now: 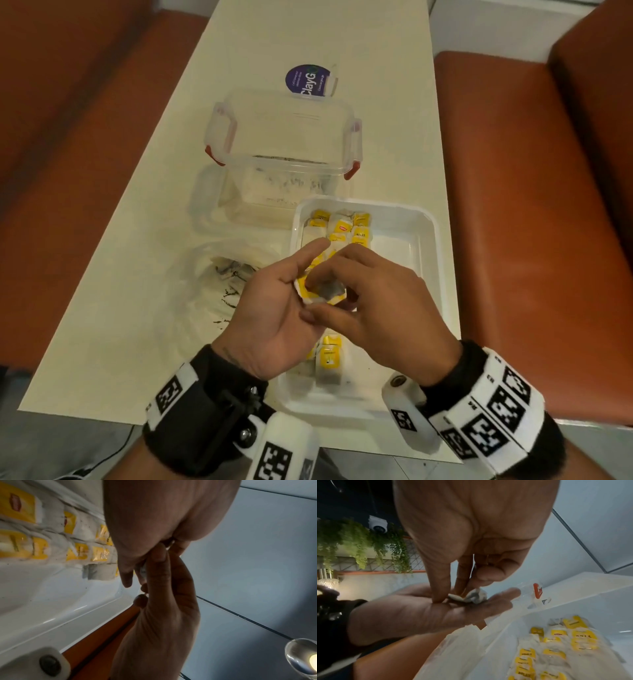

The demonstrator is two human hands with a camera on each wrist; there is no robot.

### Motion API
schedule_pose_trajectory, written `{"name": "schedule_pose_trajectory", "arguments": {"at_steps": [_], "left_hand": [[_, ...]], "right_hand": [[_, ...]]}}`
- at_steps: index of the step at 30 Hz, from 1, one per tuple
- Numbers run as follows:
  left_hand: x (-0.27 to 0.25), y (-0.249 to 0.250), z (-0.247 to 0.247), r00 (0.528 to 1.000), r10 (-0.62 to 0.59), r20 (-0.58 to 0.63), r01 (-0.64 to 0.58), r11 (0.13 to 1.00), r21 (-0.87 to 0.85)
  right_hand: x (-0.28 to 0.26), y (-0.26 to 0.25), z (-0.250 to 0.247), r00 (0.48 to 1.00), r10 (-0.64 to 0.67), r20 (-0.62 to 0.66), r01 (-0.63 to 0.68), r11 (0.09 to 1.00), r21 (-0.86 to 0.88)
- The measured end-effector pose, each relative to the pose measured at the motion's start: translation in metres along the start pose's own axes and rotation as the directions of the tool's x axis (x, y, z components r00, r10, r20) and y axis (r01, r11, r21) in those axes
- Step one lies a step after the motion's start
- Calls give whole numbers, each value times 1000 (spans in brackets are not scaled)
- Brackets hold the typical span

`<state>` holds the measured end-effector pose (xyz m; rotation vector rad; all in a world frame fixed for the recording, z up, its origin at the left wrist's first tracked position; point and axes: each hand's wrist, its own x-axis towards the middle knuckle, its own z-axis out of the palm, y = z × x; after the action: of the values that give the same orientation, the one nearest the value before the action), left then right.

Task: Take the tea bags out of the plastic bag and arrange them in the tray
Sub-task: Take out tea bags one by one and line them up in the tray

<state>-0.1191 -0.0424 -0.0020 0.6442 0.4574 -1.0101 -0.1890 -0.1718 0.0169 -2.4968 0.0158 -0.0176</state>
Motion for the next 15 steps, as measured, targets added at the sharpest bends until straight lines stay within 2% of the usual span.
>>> {"name": "schedule_pose_trajectory", "arguments": {"at_steps": [4, 7, 11, 15], "left_hand": [[5, -4, -1, 999, -12, 51, 14, 998, -53], [6, -6, -2, 994, 3, 112, -4, 1000, 9], [11, -5, -7, 991, 1, 131, -30, 975, 220], [12, -3, -7, 975, -93, 203, 14, 934, 358]], "right_hand": [[1, 6, 0, 997, -28, -70, 26, 999, -33], [2, 13, -6, 995, -7, -97, 12, 998, 59], [3, 29, -28, 997, 67, 47, -80, 922, 380], [5, 41, -45, 983, 92, 158, -164, 827, 538]]}}
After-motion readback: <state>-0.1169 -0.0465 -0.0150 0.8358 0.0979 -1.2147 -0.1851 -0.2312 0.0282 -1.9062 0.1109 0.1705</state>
